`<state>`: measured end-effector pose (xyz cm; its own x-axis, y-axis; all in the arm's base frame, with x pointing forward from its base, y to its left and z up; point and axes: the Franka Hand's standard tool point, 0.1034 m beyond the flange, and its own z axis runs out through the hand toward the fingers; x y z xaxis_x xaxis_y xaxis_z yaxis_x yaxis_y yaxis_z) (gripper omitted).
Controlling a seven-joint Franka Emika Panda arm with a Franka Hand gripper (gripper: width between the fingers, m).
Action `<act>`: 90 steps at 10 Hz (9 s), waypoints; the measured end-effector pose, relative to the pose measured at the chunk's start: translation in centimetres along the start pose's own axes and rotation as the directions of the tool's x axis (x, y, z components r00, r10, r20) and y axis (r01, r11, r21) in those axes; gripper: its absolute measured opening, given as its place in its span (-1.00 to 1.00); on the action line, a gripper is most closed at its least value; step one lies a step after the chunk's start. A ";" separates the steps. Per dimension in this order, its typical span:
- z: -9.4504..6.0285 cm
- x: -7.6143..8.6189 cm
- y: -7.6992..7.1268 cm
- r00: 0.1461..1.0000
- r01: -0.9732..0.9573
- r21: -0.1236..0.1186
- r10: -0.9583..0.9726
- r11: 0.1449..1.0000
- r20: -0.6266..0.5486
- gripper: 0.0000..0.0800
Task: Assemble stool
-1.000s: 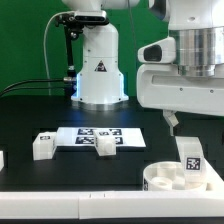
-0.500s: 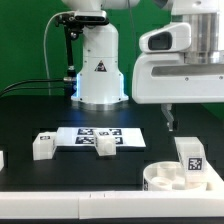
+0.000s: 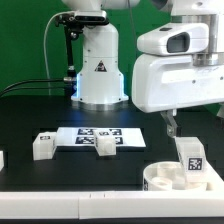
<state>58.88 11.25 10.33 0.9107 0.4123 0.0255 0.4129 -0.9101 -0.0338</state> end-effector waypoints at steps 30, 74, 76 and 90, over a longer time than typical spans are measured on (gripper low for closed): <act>3.4 0.8 0.5 0.514 -0.858 0.032 0.856 0.513 0.045 -0.16; 2.9 1.2 1.2 0.507 0.862 -0.046 -0.850 0.506 0.142 0.32; 3.0 1.1 1.3 0.553 0.833 -0.051 -0.822 0.552 0.138 -0.03; 3.0 0.9 2.1 0.963 -0.267 -0.046 0.268 0.963 0.016 -0.16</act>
Offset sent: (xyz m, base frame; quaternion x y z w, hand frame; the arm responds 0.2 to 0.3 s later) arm -0.0013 0.0187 -0.0157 -0.0319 -0.0159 -0.3445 0.9381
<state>60.61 9.83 7.30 0.9880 0.1542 0.0000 0.1542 -0.9880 0.0067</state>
